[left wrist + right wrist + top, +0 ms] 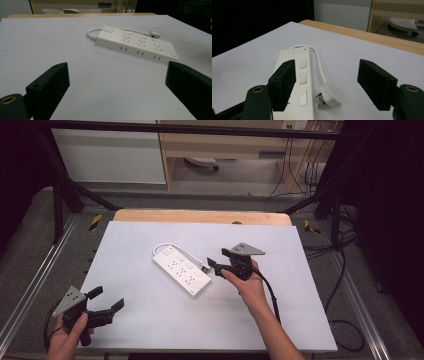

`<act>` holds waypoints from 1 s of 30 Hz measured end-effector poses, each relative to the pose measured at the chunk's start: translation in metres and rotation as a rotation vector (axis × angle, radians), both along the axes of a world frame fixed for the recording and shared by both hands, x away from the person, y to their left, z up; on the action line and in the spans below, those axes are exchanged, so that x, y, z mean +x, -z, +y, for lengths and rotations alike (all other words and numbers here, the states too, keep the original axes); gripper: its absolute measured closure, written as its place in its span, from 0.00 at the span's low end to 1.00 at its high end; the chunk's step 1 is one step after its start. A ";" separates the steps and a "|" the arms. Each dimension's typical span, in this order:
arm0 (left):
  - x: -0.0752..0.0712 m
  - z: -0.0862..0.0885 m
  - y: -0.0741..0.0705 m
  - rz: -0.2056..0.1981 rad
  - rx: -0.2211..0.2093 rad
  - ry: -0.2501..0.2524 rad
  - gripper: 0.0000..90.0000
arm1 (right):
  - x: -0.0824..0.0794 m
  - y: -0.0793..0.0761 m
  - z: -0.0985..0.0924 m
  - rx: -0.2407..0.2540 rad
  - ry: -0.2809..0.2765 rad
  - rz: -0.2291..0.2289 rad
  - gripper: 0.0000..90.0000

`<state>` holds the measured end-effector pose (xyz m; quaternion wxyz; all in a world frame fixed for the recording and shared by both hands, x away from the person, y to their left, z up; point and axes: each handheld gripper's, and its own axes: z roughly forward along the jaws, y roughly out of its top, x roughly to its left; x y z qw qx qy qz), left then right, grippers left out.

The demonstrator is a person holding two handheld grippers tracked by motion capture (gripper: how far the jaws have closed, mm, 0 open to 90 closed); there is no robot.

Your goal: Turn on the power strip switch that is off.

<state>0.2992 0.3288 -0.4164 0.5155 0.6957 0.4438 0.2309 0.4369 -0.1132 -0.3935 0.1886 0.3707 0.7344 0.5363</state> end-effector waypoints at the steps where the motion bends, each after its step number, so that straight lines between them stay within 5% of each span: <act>1: 0.000 0.000 0.000 0.000 0.000 0.000 0.06 | 0.000 0.001 0.001 0.001 0.000 0.000 0.36; 13: 0.000 0.000 0.000 0.002 -0.001 0.001 0.06 | 0.004 0.009 0.009 -0.021 -0.008 0.017 0.39; 30: 0.000 0.000 0.000 0.002 -0.001 0.001 0.06 | 0.006 0.019 0.021 -0.053 -0.033 0.025 0.57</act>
